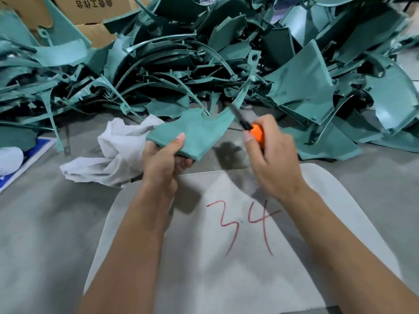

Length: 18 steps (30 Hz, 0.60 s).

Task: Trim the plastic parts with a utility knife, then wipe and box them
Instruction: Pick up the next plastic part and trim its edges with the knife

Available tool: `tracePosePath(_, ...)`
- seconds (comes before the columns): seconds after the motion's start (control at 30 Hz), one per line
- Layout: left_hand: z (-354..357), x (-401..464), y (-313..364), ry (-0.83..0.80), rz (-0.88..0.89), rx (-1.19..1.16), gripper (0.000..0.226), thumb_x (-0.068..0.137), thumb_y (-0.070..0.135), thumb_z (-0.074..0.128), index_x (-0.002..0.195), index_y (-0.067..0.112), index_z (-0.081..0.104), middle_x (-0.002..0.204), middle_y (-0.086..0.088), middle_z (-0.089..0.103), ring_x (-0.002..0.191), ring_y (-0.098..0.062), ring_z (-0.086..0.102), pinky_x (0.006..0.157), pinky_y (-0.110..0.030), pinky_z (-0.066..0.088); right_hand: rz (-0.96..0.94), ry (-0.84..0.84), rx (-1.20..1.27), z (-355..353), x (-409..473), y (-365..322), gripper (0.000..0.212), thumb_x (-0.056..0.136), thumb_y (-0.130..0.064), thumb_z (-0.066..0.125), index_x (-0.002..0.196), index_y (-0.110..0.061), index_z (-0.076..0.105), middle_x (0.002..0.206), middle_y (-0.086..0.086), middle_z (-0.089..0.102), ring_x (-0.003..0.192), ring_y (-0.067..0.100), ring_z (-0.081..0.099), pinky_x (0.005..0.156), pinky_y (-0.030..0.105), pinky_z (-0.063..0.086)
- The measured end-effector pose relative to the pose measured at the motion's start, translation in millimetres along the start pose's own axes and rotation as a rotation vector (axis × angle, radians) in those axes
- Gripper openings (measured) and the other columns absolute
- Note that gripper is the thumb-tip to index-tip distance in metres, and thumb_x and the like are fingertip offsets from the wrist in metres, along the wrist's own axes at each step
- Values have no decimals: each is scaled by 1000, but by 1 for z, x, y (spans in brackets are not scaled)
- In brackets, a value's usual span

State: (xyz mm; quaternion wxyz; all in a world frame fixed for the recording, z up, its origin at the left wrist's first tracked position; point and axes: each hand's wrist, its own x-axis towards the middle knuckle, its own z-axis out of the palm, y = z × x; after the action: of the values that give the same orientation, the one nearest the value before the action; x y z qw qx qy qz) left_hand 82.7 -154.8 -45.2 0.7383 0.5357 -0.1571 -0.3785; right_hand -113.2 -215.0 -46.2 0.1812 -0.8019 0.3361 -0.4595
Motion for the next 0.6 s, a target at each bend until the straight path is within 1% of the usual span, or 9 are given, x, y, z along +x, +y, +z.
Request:
tracePosePath(0.07,9,-6,-6,-18,-40,-57,29,95,6,69,121,1,56,78,-11,73,45,-9,64,42,-17,48,-96,-127,6,6,-5,-7,11,108,-16,53,98,-11,54,67,-13,46,56,7,49,52,15,34)
tracePosePath(0.1,12,-7,-7,-30,-77,-89,27,96,6,68,120,2,58,87,-13,74,50,-10,67,43,-16,48,-140,-176,-10,8,-7,-9,15,108,-21,53,97,-10,55,69,-10,49,58,10,49,55,19,33)
tracePosePath(0.13,13,-8,-8,-38,-123,-125,23,97,7,66,119,3,59,91,-12,73,51,-9,67,41,-14,47,-176,-212,-30,9,-8,-11,18,107,-25,51,97,-11,55,70,-7,50,60,17,49,58,28,35)
tracePosePath(0.17,14,-8,-7,-43,-173,-158,17,99,8,64,115,5,61,91,-11,71,47,-7,64,39,-11,44,-200,-238,-43,9,-9,-12,18,107,-28,50,95,-14,53,72,-6,50,63,22,48,59,36,37)
tracePosePath(0.23,13,-8,-3,-66,-269,-202,9,101,12,61,108,8,64,86,-9,68,39,-3,57,34,-8,38,-224,-260,-56,9,-8,-13,16,106,-30,49,92,-24,44,73,-9,44,65,22,42,60,41,36)
tracePosePath(0.3,11,-7,2,-108,-353,-222,6,101,16,60,100,11,63,73,-8,69,34,-2,51,32,-8,37,-216,-272,-81,10,-7,-11,21,106,-33,48,90,-21,42,72,-10,43,65,21,40,60,42,37)
tracePosePath(0.4,9,-7,8,-143,-400,-273,10,103,13,57,93,11,59,61,-6,67,33,-3,54,32,-10,39,-215,-286,-99,8,-6,-7,28,107,-35,46,92,-12,52,70,-7,47,62,23,42,59,42,37)
tracePosePath(0.5,8,-7,9,-175,-446,-330,4,102,11,56,99,8,58,63,-8,67,37,-4,58,37,-9,44,-239,-289,-118,8,-7,-6,29,106,-37,44,93,-13,53,71,-9,46,62,21,41,59,40,34)
tracePosePath(0.6,4,-6,10,-171,-504,-388,10,102,9,55,100,1,61,75,-19,73,44,-5,65,42,-11,48,-192,-255,-186,7,-5,-2,24,107,-39,43,90,-21,44,69,-11,41,60,21,41,57,35,28)
